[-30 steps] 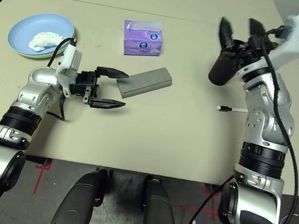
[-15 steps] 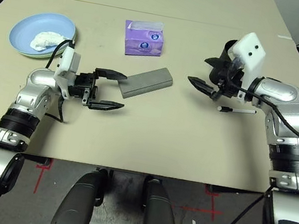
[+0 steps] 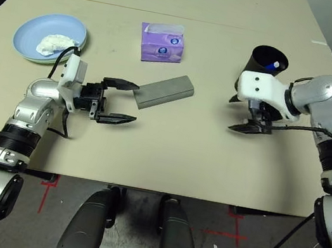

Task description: Organize and tidy the items on the table.

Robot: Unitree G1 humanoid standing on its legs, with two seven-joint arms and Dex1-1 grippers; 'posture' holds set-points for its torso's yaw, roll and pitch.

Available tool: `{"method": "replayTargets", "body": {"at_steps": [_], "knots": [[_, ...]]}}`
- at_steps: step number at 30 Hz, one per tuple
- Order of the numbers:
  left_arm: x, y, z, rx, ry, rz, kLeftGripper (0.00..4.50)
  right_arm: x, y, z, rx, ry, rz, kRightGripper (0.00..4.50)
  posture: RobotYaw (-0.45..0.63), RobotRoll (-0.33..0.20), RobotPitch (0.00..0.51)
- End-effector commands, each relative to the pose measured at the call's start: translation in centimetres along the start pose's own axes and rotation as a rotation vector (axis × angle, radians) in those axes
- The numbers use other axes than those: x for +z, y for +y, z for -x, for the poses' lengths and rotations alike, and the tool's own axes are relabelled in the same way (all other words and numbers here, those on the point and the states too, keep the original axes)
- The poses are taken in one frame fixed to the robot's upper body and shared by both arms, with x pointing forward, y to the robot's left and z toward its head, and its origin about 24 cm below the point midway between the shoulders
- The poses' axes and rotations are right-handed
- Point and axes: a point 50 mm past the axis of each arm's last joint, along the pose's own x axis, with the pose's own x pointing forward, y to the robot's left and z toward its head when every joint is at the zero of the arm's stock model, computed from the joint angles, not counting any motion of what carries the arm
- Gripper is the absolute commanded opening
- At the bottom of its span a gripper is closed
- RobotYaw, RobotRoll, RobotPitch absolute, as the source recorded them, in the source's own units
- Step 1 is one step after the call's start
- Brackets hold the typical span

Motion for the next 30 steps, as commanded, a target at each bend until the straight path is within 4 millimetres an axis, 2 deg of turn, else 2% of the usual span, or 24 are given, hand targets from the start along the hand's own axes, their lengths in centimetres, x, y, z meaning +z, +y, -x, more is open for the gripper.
{"method": "replayTargets", "body": {"at_steps": [1, 12, 30], "knots": [[-0.1, -0.5, -0.1, -0.019, 0.003, 0.000, 4.50, -1.2, 0.1, 0.3, 0.037, 0.093, -0.011, 4.44, 0.12, 0.000, 0.254], [0.0, -0.6, -0.2, -0.018, 0.003, 0.009, 4.50, -1.0, -0.9, -0.1, 0.088, 0.180, 0.036, 4.44, 0.13, 0.000, 0.267], [-0.1, -1.1, -0.6, -0.002, -0.011, 0.010, 4.50, -0.8, -1.4, -0.2, 0.099, 0.195, 0.039, 4.44, 0.15, 0.000, 0.283]]}}
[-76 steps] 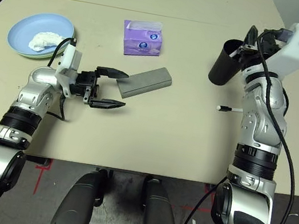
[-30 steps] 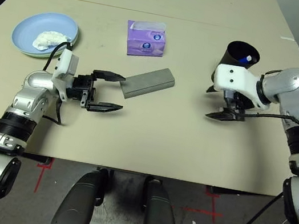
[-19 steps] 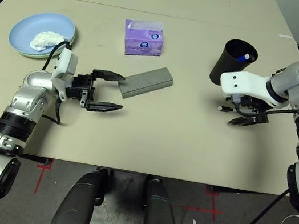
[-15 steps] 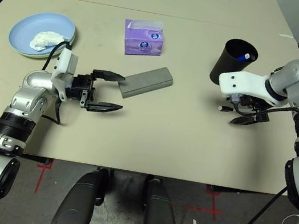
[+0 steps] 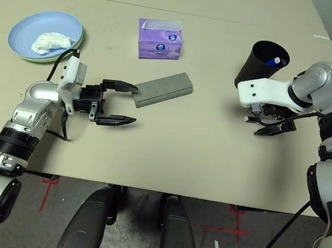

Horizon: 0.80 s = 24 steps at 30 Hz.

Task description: Organize and tidy the items on the table.

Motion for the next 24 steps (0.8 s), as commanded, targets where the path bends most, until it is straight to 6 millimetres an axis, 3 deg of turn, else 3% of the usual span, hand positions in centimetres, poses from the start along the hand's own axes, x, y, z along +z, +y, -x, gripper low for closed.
{"method": "replayTargets", "body": {"at_steps": [1, 21, 24], "knots": [[-0.3, -0.7, -0.4, -0.020, -0.005, 0.013, 4.50, -0.1, 0.1, 0.0, 0.015, 0.001, -0.011, 4.44, 0.15, 0.000, 0.284], [-0.5, -0.8, -0.2, -0.005, -0.006, 0.016, 4.50, 0.8, -0.3, -0.5, 0.044, -0.025, -0.036, 4.44, 0.16, 0.000, 0.279], [-0.5, -0.8, -0.1, -0.002, -0.005, 0.015, 4.50, 1.1, -0.4, -0.6, 0.056, -0.036, -0.029, 3.89, 0.17, 0.000, 0.275]]}}
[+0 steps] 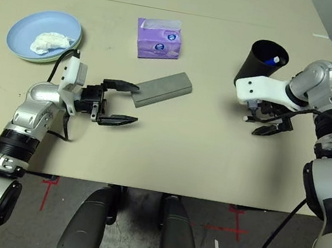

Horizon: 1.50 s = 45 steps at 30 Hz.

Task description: Organize and tidy the items on the table.

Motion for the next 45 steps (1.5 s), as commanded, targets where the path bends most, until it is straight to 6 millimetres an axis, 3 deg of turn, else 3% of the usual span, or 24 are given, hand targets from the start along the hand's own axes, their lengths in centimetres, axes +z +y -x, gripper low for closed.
{"method": "replayTargets", "body": {"at_steps": [1, 10, 21, 35, 38, 45], "knots": [[-0.2, -0.6, -0.1, -0.018, -0.002, 0.003, 4.50, 0.6, 0.1, -0.5, 0.039, -0.017, 0.019, 3.53, 0.17, 0.000, 0.274], [-0.1, -0.5, 0.1, -0.017, 0.003, -0.001, 4.50, 0.8, 0.3, -0.2, 0.060, -0.032, 0.022, 0.20, 0.16, 0.000, 0.262], [-0.2, -0.2, 0.0, -0.021, 0.008, -0.002, 4.50, 0.3, 0.5, 0.8, 0.030, -0.059, -0.021, 0.19, 0.15, 0.000, 0.255], [-0.1, 0.8, -0.1, -0.029, 0.016, -0.018, 4.50, 3.3, -0.8, 5.6, -0.102, -0.489, -0.225, 0.19, 0.11, 0.000, 0.218], [0.1, 1.0, -0.5, -0.038, 0.006, -0.027, 4.50, 4.5, -0.9, 6.8, -0.113, -0.732, -0.303, 0.19, 0.10, 0.000, 0.212], [0.1, 1.1, -0.4, -0.040, 0.006, -0.032, 4.50, 6.7, -0.4, 6.3, -0.257, -1.197, -0.451, 0.19, 0.09, 0.000, 0.197]]}}
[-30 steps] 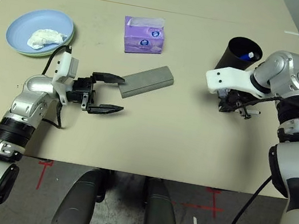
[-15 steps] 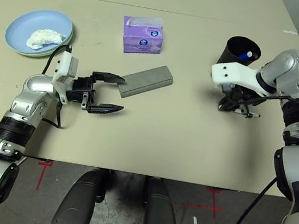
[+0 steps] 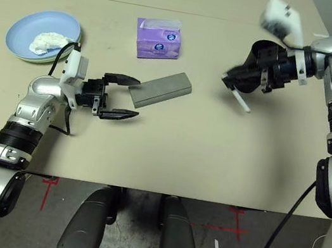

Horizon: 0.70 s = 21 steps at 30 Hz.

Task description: Organize and tidy the items on the table.

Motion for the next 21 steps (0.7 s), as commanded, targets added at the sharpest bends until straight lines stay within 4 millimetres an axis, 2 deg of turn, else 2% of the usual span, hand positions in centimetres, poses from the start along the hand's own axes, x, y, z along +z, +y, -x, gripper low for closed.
{"method": "replayTargets", "body": {"at_steps": [1, 5, 11, 21], "knots": [[-0.4, -0.3, 0.0, -0.025, 0.015, 0.002, 4.50, 0.4, 1.0, -0.2, -0.083, -0.237, -0.073, 0.19, 0.08, 0.000, 0.196], [-0.5, -0.3, 0.3, -0.026, 0.023, 0.008, 4.50, -0.3, 1.9, -0.6, -0.195, -0.400, -0.130, 0.19, 0.08, 0.000, 0.194], [0.0, 0.3, 0.0, -0.021, 0.003, 0.002, 4.50, 0.2, 1.8, 0.2, -0.366, -0.593, -0.129, 0.19, 0.07, 0.000, 0.190], [0.9, 1.1, 0.0, 0.031, -0.046, 0.008, 4.50, 1.2, 1.0, 2.5, -0.600, -0.708, -0.016, 0.19, 0.06, 0.000, 0.183]]}}
